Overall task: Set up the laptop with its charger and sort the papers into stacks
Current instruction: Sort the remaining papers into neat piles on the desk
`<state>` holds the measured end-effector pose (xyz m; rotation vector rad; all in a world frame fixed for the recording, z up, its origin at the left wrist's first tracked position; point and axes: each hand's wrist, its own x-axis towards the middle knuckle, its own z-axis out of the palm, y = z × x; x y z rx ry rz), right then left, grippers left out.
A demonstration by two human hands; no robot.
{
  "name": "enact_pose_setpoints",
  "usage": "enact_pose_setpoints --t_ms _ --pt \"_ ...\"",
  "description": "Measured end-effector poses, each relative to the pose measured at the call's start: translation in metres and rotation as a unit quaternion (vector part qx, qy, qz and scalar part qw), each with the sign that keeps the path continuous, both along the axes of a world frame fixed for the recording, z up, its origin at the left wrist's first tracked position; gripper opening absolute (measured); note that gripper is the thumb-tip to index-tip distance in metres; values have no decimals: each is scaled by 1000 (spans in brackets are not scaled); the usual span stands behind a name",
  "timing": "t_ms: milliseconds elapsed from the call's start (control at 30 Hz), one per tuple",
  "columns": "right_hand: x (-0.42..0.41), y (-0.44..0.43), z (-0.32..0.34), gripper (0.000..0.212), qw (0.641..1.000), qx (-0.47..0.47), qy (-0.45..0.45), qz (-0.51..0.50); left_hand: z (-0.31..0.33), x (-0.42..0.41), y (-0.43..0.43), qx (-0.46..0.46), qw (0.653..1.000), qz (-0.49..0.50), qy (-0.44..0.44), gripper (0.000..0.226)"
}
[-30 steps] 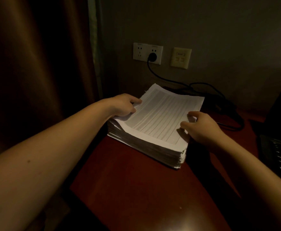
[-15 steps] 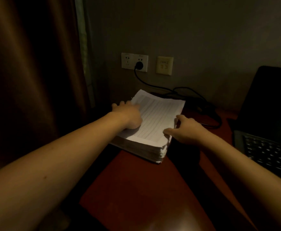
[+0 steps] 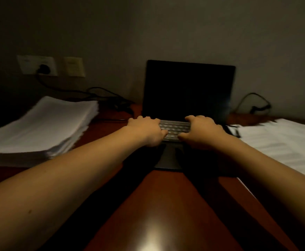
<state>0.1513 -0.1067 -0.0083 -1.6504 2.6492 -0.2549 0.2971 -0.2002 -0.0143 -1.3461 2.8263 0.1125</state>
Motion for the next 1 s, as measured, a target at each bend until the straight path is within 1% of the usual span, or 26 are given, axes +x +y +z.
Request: enact_pose_setpoints --t_ms 100,200,300,400,467,533,567,633,667,700,800,867,933,1000 --pt "-54 51 3 60 999 -7 17 -33 -2 -73 39 -43 999 -23 8 60" --pt "-104 102 2 53 996 -31 27 -83 2 -137 75 -74 995 -37 48 49" --pt "-151 148 0 53 990 -42 5 -133 5 -186 101 -28 992 -101 76 43" --pt "-192 186 -7 53 980 -51 -28 -189 4 -222 121 45 979 -168 107 50" --pt "-213 207 -17 56 973 -38 -45 -223 -2 -241 133 77 968 -217 98 55" --pt "-228 223 -28 61 971 0 -55 -233 -13 -259 144 94 959 -262 58 57" --pt "-234 230 -33 64 971 15 -55 -232 -20 -268 149 108 957 -269 28 60" --pt "-244 238 -37 68 972 19 -53 -226 -36 -283 160 130 958 -254 -22 77" --pt "-247 240 -37 68 973 15 -53 -224 -43 -289 166 132 960 -246 -31 84" --pt "-249 241 -37 69 974 10 -53 -222 -48 -294 172 130 962 -240 -25 86" --pt "-253 242 -37 76 973 -5 -54 -223 -59 -305 185 116 968 -224 5 84" --pt "-257 241 -37 77 971 -17 -63 -229 -57 -310 183 97 968 -230 18 83" --pt "-262 241 -34 74 971 -20 -70 -230 -50 -313 175 69 959 -273 26 77" --pt "-265 242 -30 70 971 -16 -66 -229 -39 -316 165 60 943 -326 20 69"
